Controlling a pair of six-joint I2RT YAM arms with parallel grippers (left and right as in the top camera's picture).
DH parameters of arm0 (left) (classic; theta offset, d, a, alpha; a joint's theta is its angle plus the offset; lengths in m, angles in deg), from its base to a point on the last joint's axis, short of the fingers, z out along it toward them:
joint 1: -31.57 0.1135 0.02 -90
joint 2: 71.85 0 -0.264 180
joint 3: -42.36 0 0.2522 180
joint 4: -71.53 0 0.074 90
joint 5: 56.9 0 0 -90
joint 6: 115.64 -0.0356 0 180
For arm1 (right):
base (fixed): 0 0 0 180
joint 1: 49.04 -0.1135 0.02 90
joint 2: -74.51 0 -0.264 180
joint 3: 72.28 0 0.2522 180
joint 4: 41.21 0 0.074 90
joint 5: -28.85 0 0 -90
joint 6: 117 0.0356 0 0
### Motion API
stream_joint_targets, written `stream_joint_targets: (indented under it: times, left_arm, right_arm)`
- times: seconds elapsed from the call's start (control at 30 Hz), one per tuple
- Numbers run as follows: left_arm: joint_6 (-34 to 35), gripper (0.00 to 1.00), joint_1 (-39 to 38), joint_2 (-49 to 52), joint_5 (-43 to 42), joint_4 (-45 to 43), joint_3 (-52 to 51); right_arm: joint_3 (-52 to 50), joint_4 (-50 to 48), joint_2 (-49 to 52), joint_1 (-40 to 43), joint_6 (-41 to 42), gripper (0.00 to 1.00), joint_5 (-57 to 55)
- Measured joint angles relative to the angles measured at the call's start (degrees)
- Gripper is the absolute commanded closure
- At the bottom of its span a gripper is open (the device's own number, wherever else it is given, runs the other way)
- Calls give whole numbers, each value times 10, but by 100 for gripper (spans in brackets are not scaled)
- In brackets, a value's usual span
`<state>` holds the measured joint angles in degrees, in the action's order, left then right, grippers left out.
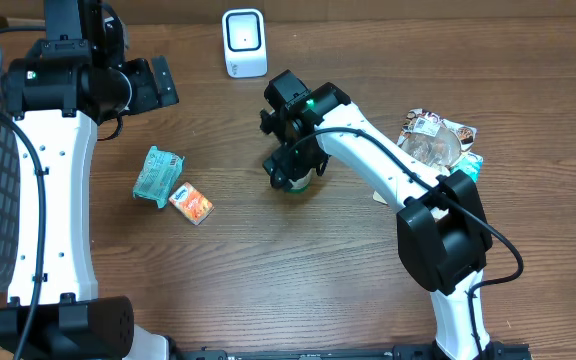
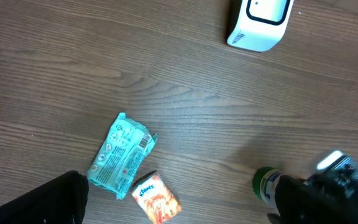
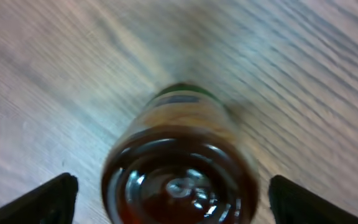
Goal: Scan the item barcode
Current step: 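Lift the jar with the right gripper and raise it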
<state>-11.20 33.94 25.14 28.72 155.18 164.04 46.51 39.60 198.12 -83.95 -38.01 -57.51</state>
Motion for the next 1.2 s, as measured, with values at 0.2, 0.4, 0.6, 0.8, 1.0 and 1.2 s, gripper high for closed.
stream_joint_targets:
  times: [0.2, 0.4, 0.6, 0.8, 1.0, 1.2]
  left_arm:
    - [0, 1, 0, 0, 0, 0, 0]
    - [0, 0, 0, 0, 0, 0, 0]
    - [0, 0, 0, 0, 0, 0, 0]
    - [0, 0, 0, 0, 0, 0, 0]
    - [0, 0, 0, 0, 0, 0, 0]
    - [0, 1, 0, 0, 0, 0, 0]
  right_arm:
    - [0, 2, 0, 0, -54, 27, 9]
    - [0, 2, 0, 0, -45, 32, 4]
    - [0, 1, 0, 0, 51, 30, -11]
    - [0, 0, 0, 0, 301, 25, -7]
    - [0, 3, 0, 0, 369, 16, 0]
    - [0, 28, 0, 13, 400, 0, 6]
